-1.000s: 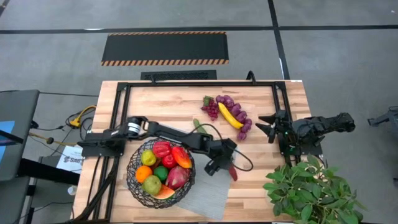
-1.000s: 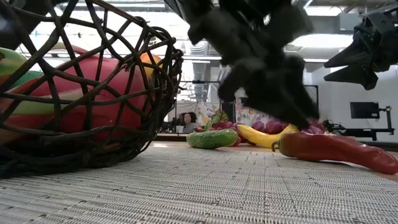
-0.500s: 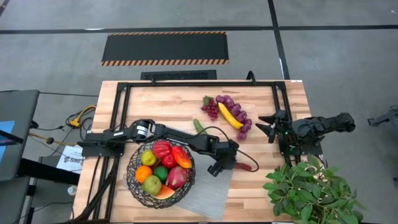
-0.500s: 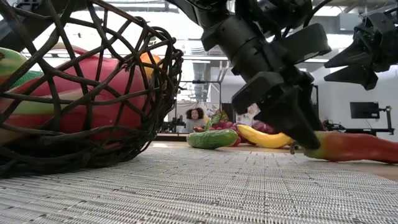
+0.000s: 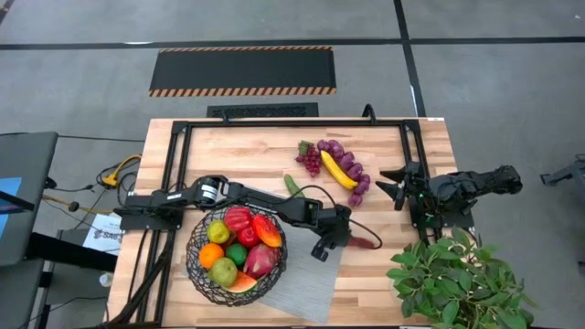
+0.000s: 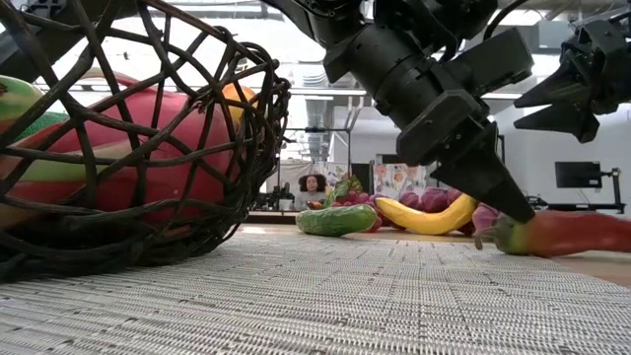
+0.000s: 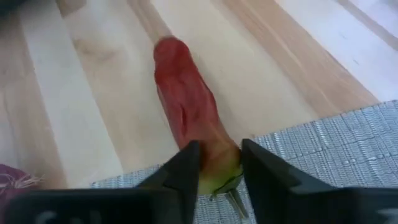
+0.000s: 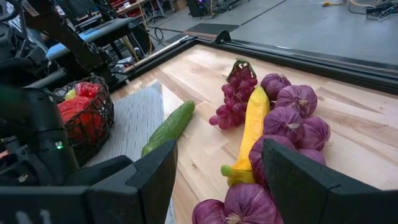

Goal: Build produce basket
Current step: Put the red chili pepper into the mesh basket

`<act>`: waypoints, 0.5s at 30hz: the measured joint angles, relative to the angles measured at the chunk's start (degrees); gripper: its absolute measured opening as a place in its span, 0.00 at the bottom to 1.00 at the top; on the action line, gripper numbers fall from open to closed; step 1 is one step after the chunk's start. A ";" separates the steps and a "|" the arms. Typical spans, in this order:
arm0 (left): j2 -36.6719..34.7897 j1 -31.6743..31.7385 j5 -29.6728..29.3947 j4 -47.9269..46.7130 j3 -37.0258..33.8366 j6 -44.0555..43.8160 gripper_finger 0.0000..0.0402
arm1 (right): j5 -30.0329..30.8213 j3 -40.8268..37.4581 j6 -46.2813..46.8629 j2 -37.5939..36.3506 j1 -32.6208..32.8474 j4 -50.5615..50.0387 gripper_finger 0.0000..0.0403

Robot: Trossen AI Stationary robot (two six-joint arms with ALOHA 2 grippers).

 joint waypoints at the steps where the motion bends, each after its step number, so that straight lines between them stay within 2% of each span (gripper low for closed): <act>1: -0.01 0.00 -0.33 0.10 0.00 -0.29 0.19 | 0.00 0.00 0.00 0.00 0.00 0.00 0.63; 5: -0.05 -0.02 -1.49 0.99 0.04 -1.58 0.03 | 0.00 0.00 0.02 0.00 0.00 0.02 0.63; 15: -0.05 0.00 -3.24 2.16 0.02 -3.04 0.00 | 0.11 0.00 0.04 0.00 0.00 0.04 0.63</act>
